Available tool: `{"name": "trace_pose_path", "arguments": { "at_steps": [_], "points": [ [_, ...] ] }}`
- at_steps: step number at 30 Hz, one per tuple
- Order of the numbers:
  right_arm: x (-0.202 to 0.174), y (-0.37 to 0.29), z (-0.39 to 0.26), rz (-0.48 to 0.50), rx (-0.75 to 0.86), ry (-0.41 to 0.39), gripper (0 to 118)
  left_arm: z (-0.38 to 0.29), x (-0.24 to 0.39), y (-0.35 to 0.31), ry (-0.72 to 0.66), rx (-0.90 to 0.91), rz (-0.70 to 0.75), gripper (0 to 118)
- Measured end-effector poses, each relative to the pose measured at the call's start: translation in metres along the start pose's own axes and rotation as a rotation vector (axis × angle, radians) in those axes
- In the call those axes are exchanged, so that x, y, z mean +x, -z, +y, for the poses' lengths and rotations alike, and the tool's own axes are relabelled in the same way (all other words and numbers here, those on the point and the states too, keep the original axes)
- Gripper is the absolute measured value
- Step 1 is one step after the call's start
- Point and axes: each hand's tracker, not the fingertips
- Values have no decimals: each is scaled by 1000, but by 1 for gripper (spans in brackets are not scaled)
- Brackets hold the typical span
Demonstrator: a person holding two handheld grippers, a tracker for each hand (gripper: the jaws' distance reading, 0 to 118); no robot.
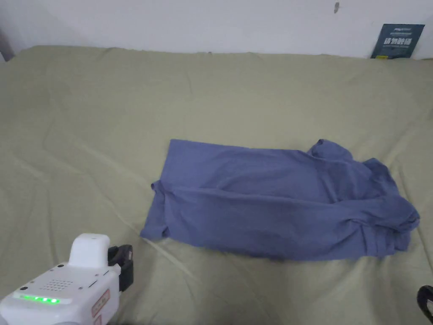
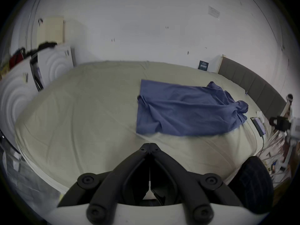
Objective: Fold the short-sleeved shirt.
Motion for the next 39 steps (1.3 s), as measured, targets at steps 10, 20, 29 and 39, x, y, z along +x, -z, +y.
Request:
{"name": "trace_pose_path", "arguments": {
  "at_steps": [10, 20, 29, 39],
  "points": [
    [8, 19, 5, -39, -66, 4, 0, 29, 27, 112, 172, -168, 59, 80],
    [53, 153, 49, -94, -207, 14, 118, 33, 29, 131, 150, -192, 44, 0],
    [75, 208, 42, -156, -316, 101, 8, 36, 26, 119, 136, -192, 25, 0],
    [66, 138, 85, -9, -286, 78, 8, 67, 26, 48, 127, -96, -62, 0]
  ]
}}
